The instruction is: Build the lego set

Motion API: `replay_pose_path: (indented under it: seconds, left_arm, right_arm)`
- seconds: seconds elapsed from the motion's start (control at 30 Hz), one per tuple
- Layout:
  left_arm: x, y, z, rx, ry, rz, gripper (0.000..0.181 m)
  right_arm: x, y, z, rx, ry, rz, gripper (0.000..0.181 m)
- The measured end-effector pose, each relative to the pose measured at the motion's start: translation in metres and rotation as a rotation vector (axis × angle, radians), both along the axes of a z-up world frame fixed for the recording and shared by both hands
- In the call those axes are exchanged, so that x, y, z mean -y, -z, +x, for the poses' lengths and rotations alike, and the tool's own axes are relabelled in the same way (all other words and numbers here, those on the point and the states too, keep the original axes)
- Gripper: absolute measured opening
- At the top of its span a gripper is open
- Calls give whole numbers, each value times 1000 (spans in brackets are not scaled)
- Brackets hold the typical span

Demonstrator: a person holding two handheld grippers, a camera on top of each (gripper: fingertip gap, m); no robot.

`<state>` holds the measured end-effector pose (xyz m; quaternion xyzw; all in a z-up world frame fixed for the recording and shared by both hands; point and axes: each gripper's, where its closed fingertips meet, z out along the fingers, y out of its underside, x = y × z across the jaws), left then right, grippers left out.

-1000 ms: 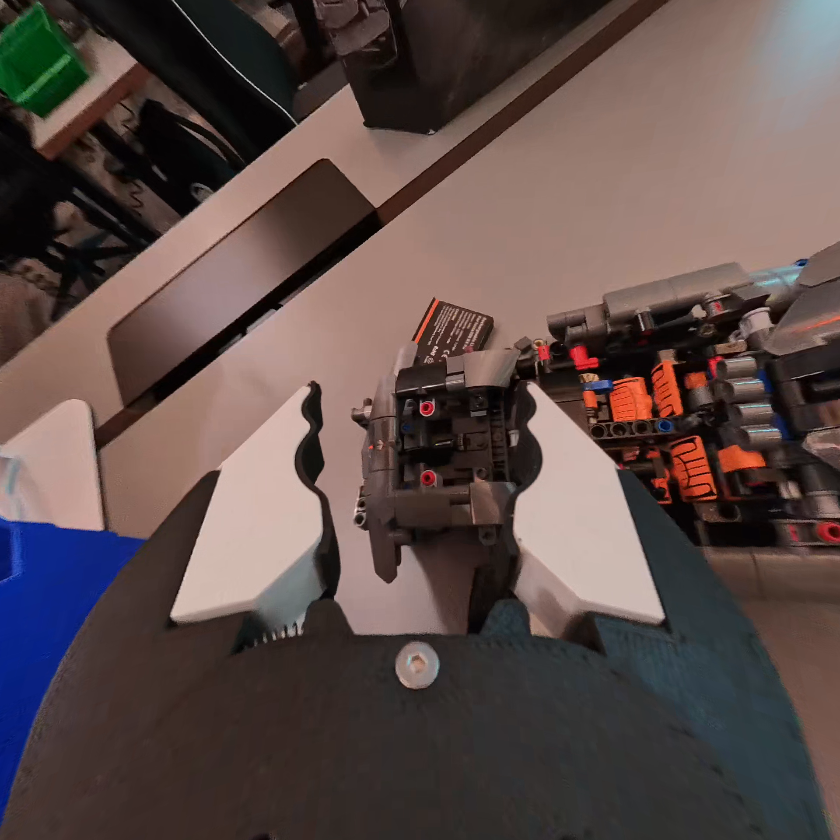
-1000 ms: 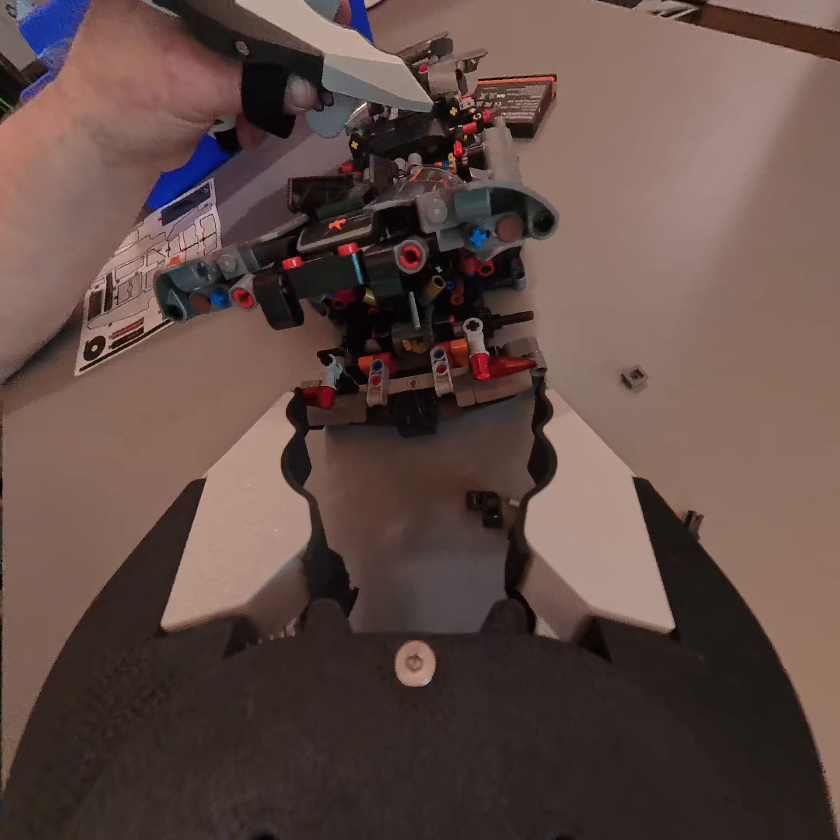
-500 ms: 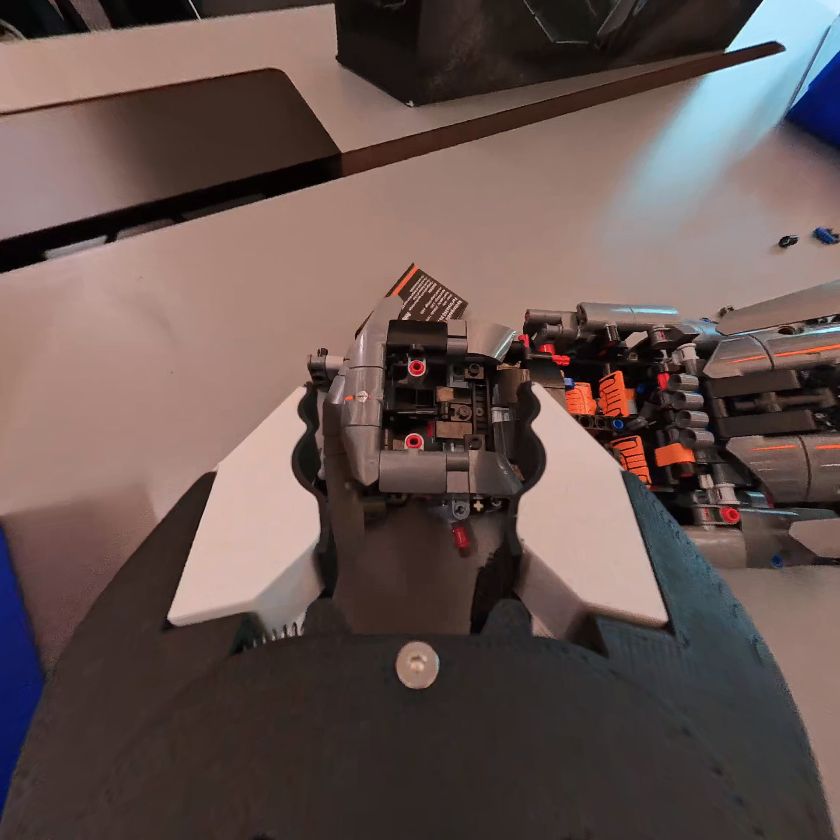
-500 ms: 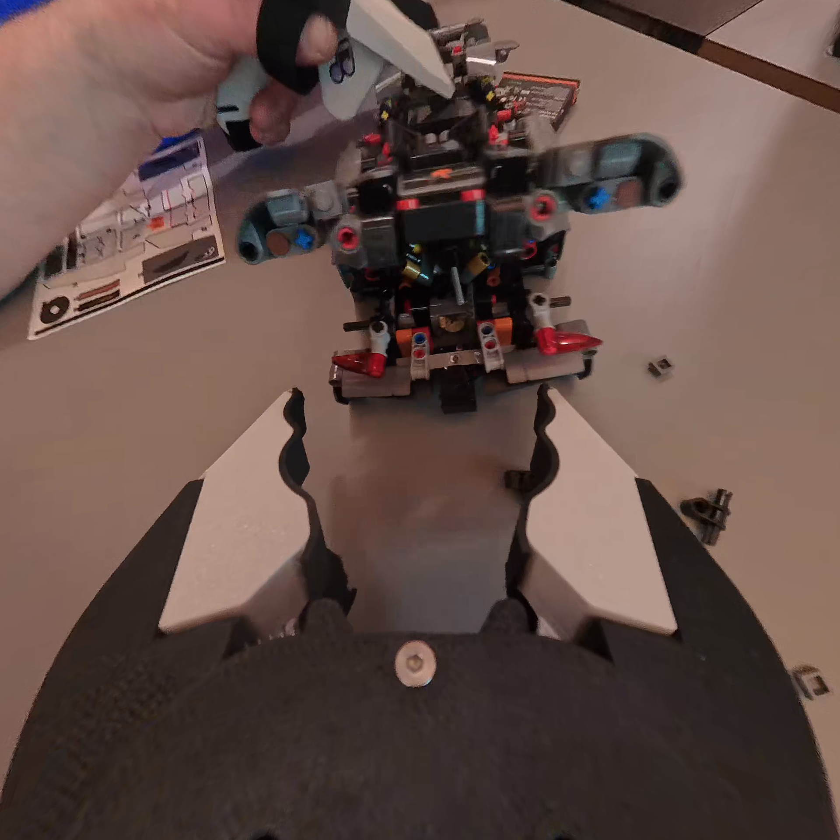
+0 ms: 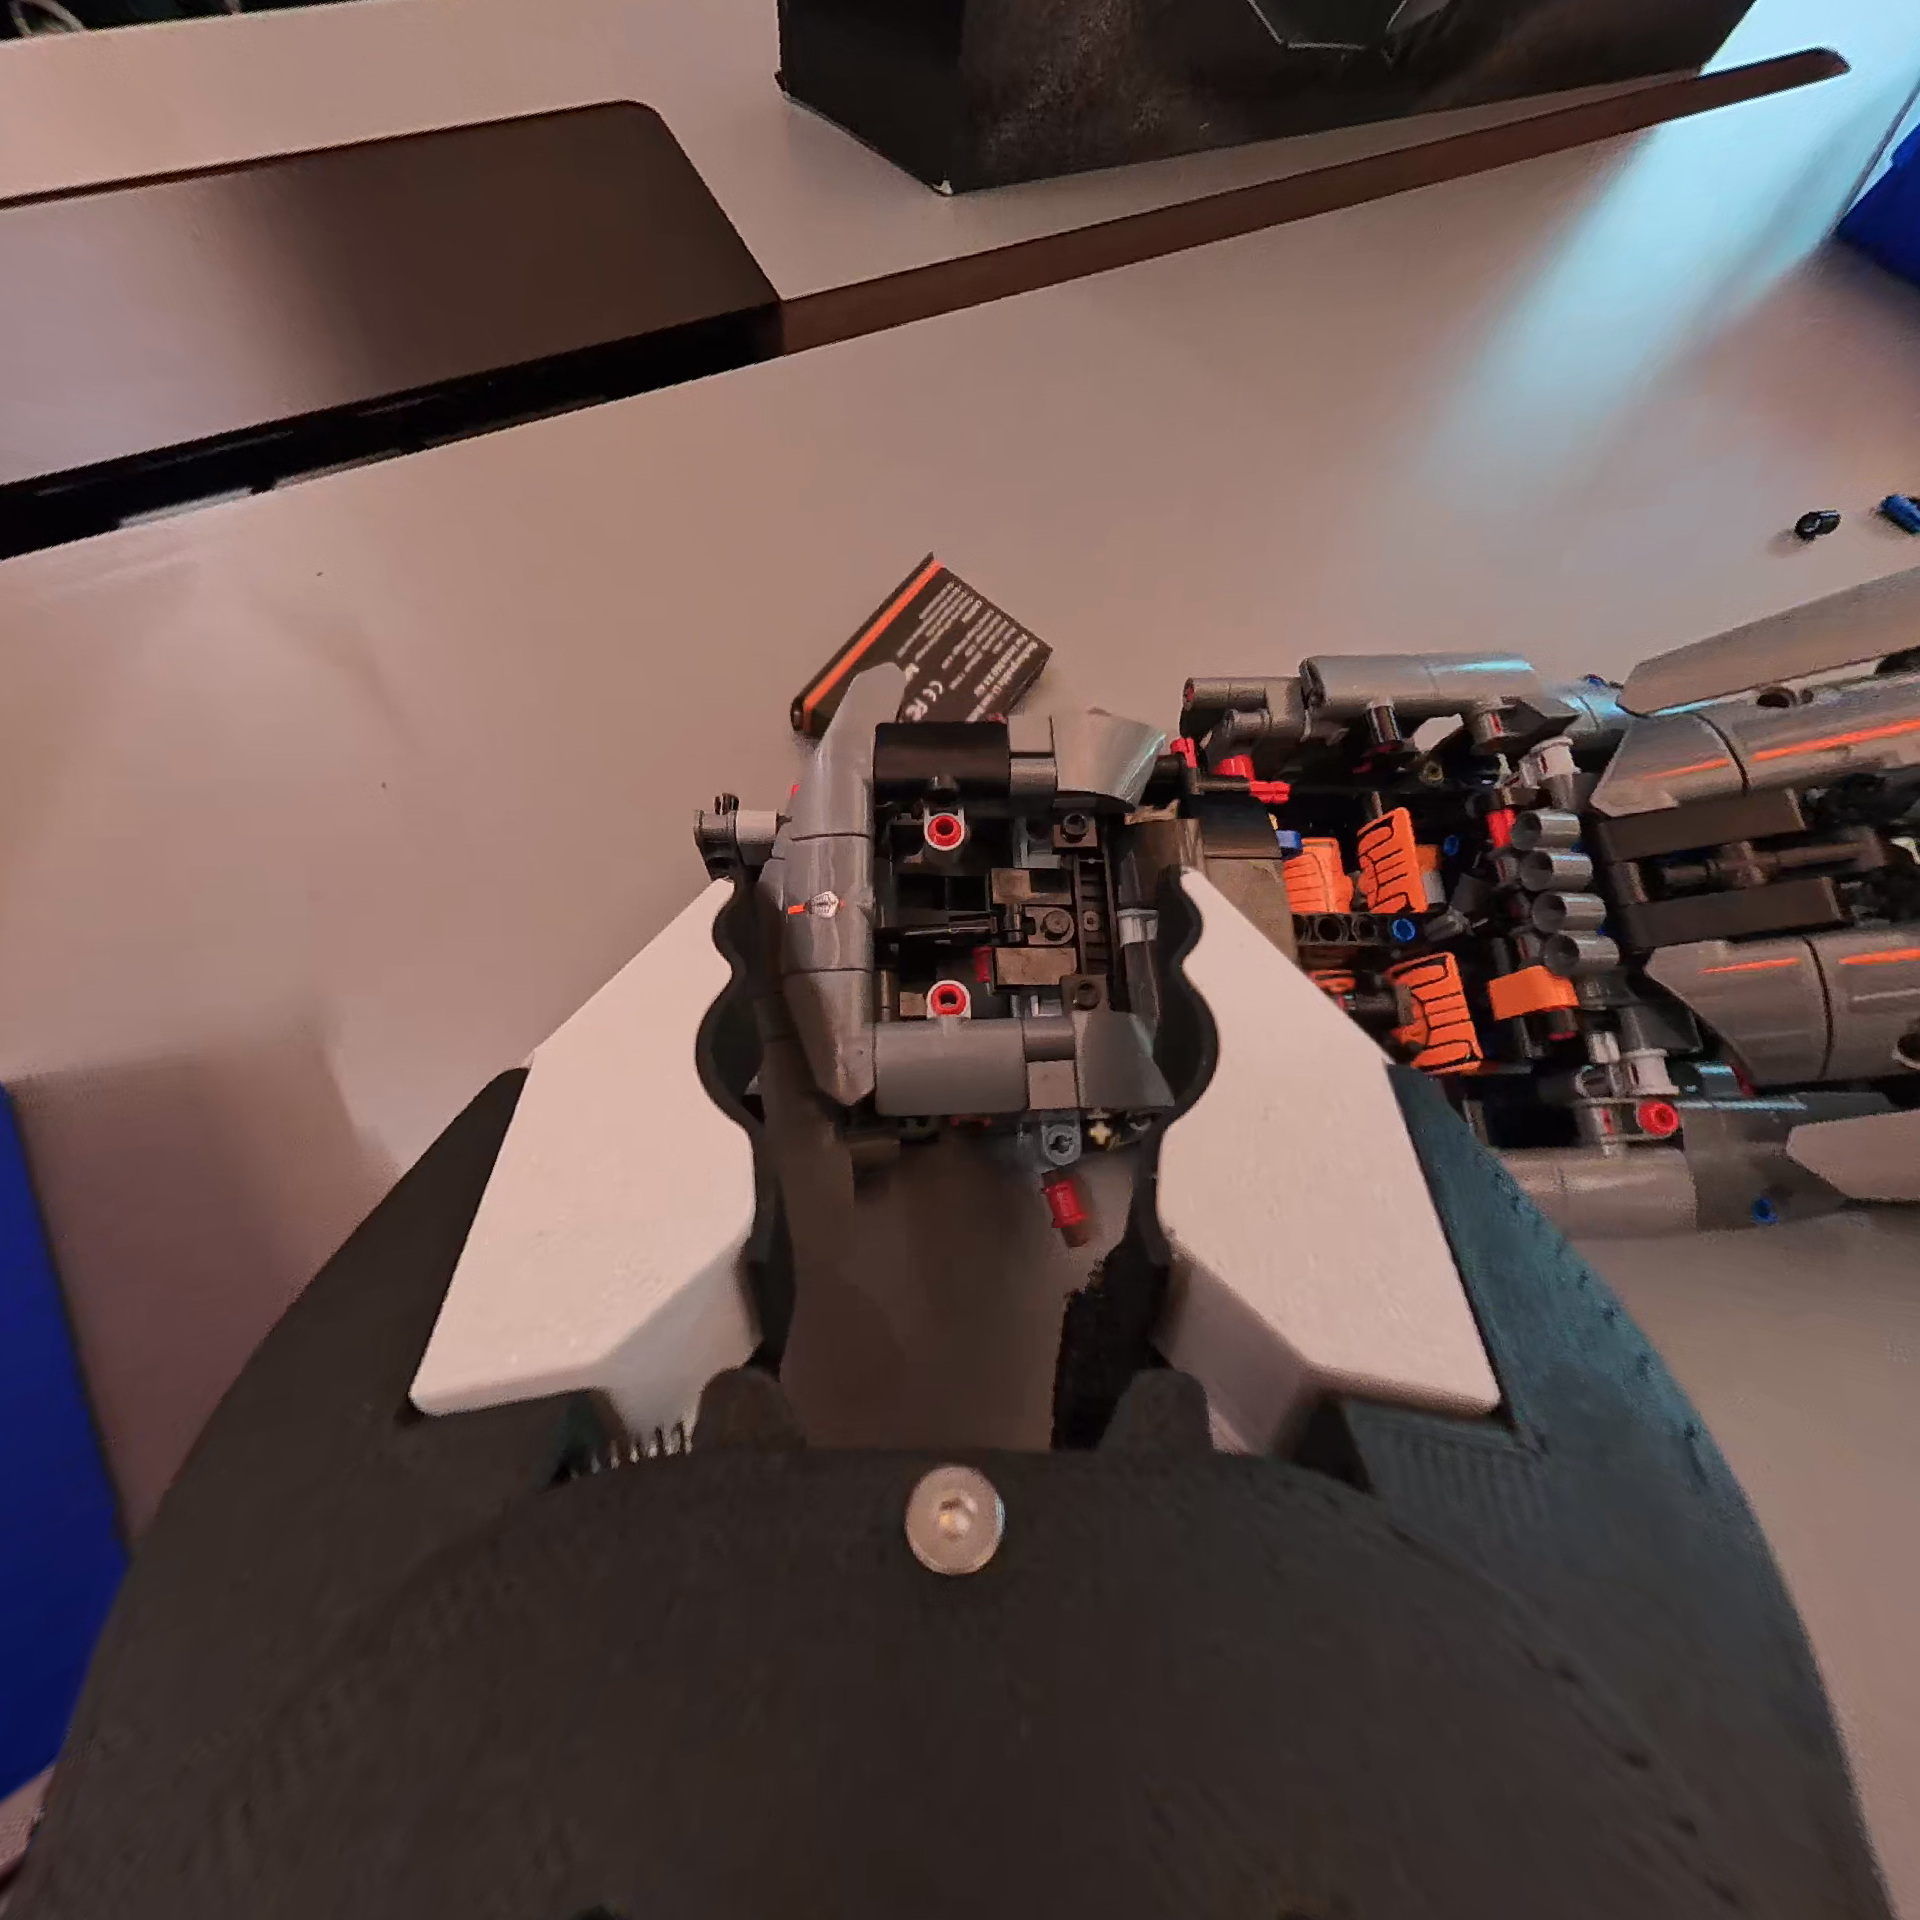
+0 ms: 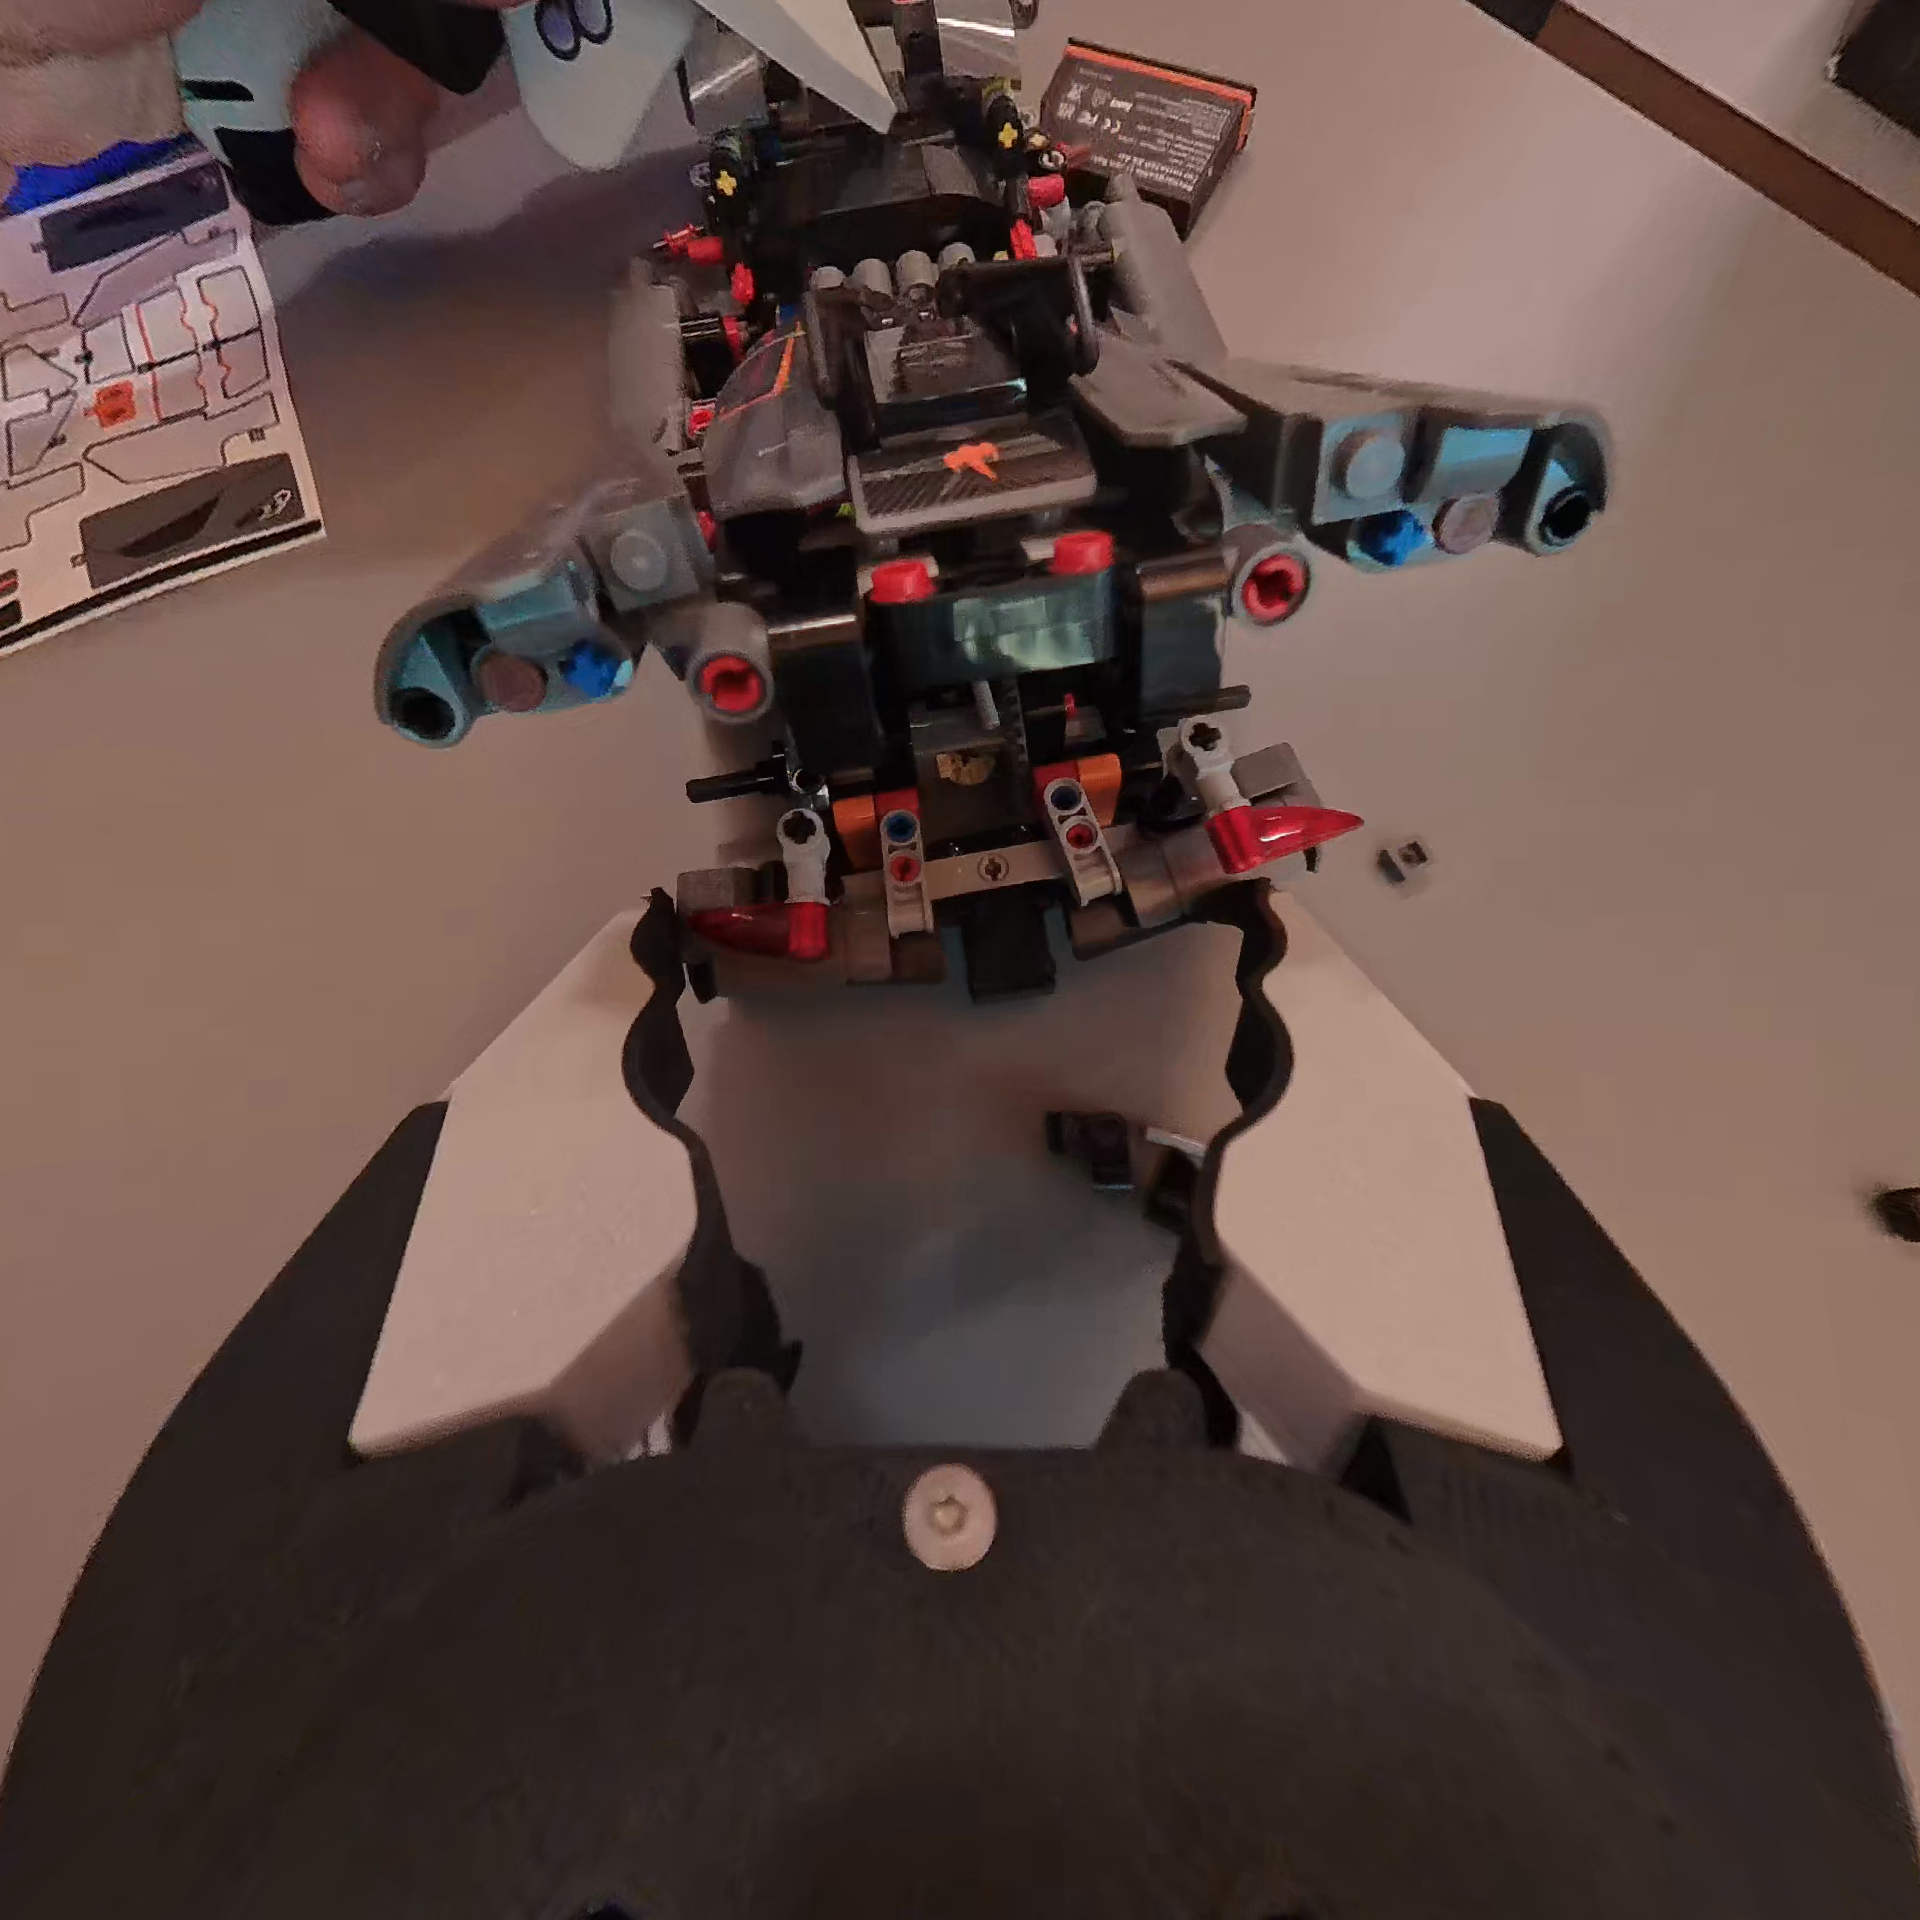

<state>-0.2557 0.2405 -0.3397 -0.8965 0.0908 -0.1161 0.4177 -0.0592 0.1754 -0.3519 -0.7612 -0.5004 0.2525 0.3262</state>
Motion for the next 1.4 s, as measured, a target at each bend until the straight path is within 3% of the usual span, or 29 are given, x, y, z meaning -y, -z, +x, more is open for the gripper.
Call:
replay_pose_path:
  seconds: [0.4, 0.57, 0.8, 1.0, 1.1, 1.4]
  left_arm:
    - [57, -1, 34, -66, 31, -24, 69]
    - [78, -9, 47, -78, 111, -24, 72]
    - [74, -17, 30, -62, 177, 27, 84]
    - [62, 3, 35, -22, 196, -37, 70]
    - [65, 4, 44, 39, 205, -45, 58]
    - [79, 4, 51, 28, 150, -41, 57]
  right_arm:
    - [-26, 0, 36, 54, -194, -15, 103]
    - [-28, -1, 51, 89, -247, 28, 107]
    - [-14, -9, 72, 110, -168, 20, 106]
    - [11, 5, 61, 140, -105, -41, 98]
    - [5, 7, 56, 139, -78, -25, 96]
    - [-12, 6, 45, 94, -152, -61, 105]
